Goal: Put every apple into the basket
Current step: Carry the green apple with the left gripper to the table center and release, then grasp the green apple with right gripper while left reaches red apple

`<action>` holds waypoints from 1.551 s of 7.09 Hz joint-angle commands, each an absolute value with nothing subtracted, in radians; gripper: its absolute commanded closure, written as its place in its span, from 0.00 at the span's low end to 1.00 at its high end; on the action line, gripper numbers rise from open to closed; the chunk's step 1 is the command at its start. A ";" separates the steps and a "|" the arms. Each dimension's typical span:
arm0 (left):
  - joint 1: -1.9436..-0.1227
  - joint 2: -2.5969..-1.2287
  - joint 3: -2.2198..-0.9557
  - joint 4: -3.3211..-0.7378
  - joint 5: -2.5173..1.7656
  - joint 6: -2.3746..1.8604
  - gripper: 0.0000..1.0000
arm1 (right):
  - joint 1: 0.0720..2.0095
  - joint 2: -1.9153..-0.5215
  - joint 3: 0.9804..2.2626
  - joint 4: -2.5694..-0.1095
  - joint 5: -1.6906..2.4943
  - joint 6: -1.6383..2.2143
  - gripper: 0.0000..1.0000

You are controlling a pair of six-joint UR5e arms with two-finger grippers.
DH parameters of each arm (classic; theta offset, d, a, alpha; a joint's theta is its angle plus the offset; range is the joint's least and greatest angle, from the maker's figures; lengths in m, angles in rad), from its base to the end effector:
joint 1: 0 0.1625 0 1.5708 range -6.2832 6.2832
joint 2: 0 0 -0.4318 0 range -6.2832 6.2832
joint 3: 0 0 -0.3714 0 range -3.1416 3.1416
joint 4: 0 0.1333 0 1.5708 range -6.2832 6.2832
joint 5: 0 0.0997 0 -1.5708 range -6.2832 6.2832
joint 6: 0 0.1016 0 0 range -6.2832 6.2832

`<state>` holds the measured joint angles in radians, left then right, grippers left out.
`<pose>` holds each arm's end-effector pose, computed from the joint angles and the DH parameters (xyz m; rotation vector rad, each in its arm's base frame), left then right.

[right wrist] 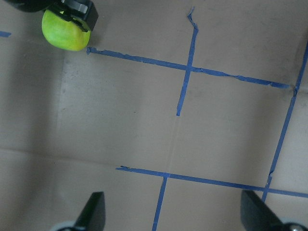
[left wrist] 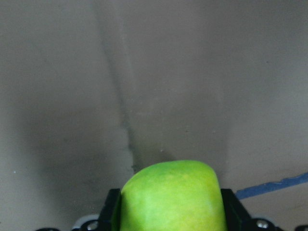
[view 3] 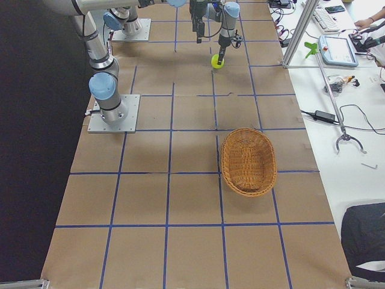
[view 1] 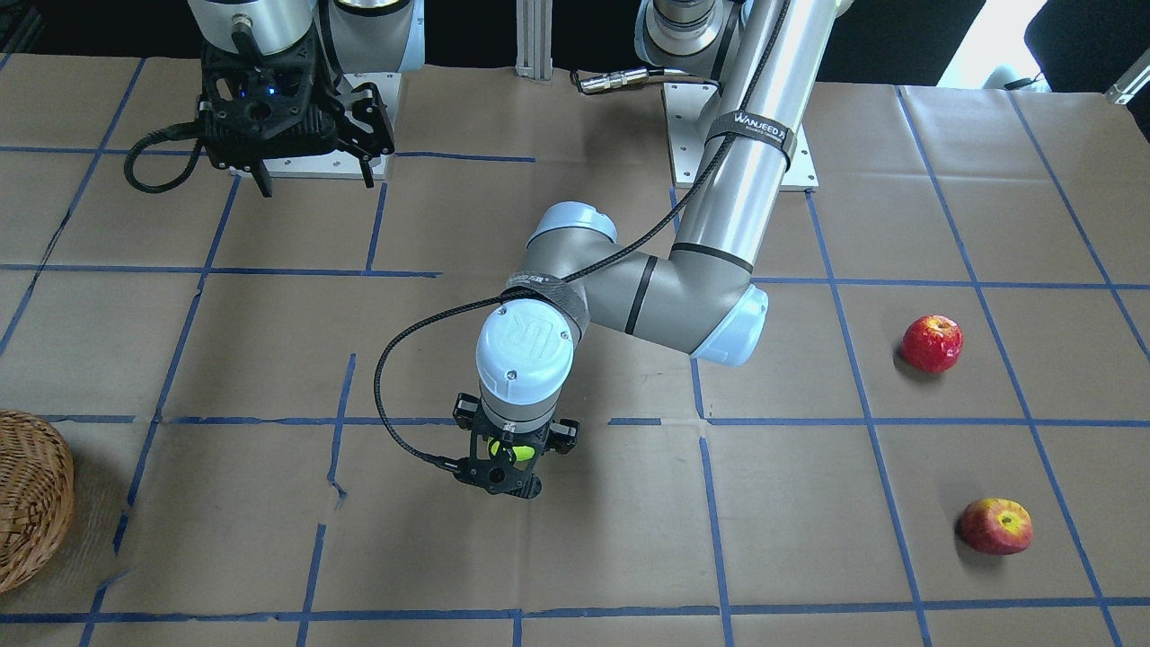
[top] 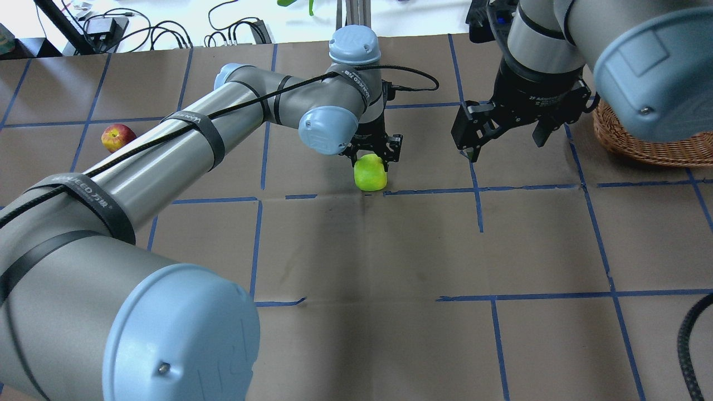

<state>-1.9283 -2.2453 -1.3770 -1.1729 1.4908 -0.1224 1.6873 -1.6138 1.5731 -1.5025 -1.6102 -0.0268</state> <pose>-0.3739 -0.5968 0.2188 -0.3561 -3.0592 -0.1532 0.1807 -0.4313 0.5048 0.2228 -3.0927 -0.0400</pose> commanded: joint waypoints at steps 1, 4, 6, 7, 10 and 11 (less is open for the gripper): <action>-1.927 -2.237 -1.387 -1.173 1.491 -0.187 0.01 | 1.677 -1.615 1.578 -1.503 -1.611 0.194 0.00; -1.881 -2.119 -1.320 -1.252 1.479 -0.210 0.01 | 1.596 -1.595 1.604 -1.503 -1.519 0.215 0.00; -1.690 -1.957 -1.316 -1.491 1.492 -0.017 0.01 | 1.600 -1.460 1.632 -1.637 -1.514 0.222 0.00; -1.540 -1.892 -1.351 -1.568 1.515 0.135 0.01 | 1.636 -1.400 1.628 -1.698 -1.514 0.224 0.00; -1.139 -1.792 -1.599 -1.460 1.643 0.513 0.01 | 1.849 -1.145 1.542 -1.922 -1.513 0.354 0.00; -1.044 -1.793 -1.688 -1.362 1.699 0.619 0.01 | 1.896 -1.088 1.487 -1.933 -1.514 0.397 0.00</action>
<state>-1.1752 -1.8012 -1.5822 -1.4665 1.6470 0.4824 1.8279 -1.1724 1.5468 -1.8998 -1.5130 0.3468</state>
